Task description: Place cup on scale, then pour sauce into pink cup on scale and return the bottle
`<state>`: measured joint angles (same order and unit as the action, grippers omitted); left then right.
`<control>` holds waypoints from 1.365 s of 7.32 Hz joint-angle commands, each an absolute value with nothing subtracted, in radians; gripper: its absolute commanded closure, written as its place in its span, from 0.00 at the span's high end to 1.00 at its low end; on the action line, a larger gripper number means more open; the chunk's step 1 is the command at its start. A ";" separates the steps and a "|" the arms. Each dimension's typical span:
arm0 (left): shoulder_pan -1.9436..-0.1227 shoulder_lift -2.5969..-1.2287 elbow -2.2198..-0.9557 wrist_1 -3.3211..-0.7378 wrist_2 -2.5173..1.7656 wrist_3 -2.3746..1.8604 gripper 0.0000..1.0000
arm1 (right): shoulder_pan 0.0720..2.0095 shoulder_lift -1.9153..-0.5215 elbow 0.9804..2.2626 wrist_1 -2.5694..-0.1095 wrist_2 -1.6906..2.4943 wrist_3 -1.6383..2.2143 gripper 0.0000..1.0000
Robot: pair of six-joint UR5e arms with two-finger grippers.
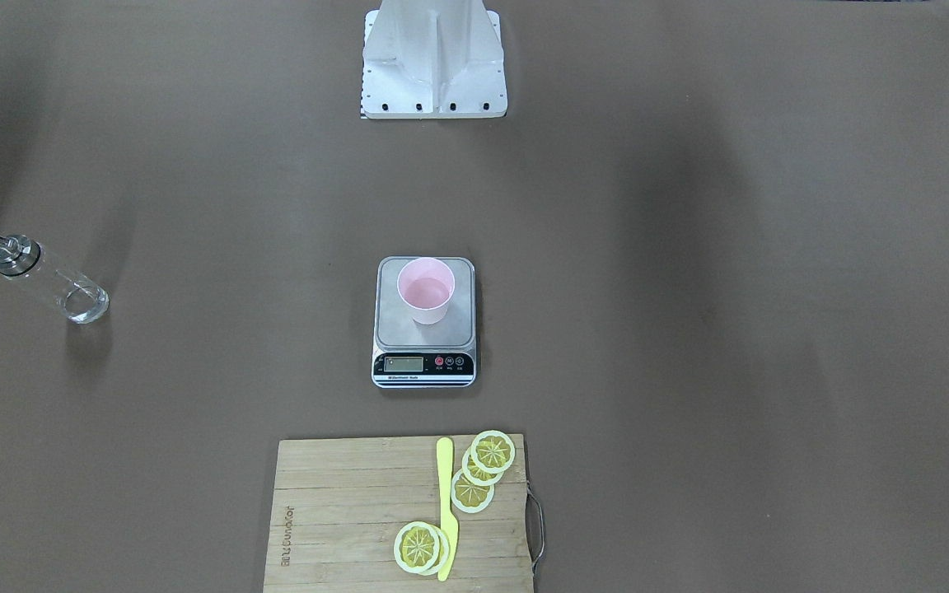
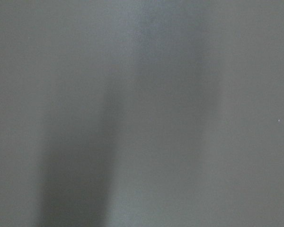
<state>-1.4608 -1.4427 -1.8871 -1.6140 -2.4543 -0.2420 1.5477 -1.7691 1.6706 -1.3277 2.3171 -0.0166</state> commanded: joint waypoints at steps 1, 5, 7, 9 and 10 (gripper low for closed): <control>-1.463 -1.453 -1.894 -1.620 -2.442 -0.239 0.98 | 1.548 -1.837 1.718 -1.330 2.338 -0.015 1.00; -1.465 -1.437 -1.907 -1.620 -2.442 -0.239 0.98 | 1.597 -1.903 1.756 -1.325 2.324 -0.020 1.00; -1.466 -1.442 -1.901 -1.617 -2.425 -0.224 0.98 | 1.591 -1.907 1.760 -1.338 2.309 -0.139 1.00; -1.466 -1.436 -1.896 -1.612 -2.337 -0.184 0.98 | 1.531 -1.896 1.761 -1.393 2.264 -0.143 1.00; -1.466 -1.434 -1.890 -1.609 -2.336 -0.184 0.98 | 1.505 -1.885 1.761 -1.394 2.267 -0.143 1.00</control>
<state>-1.4664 -1.4367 -1.8958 -1.6121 -2.3521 -0.1944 1.5360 -1.8952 1.7610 -1.3843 2.2737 -0.1391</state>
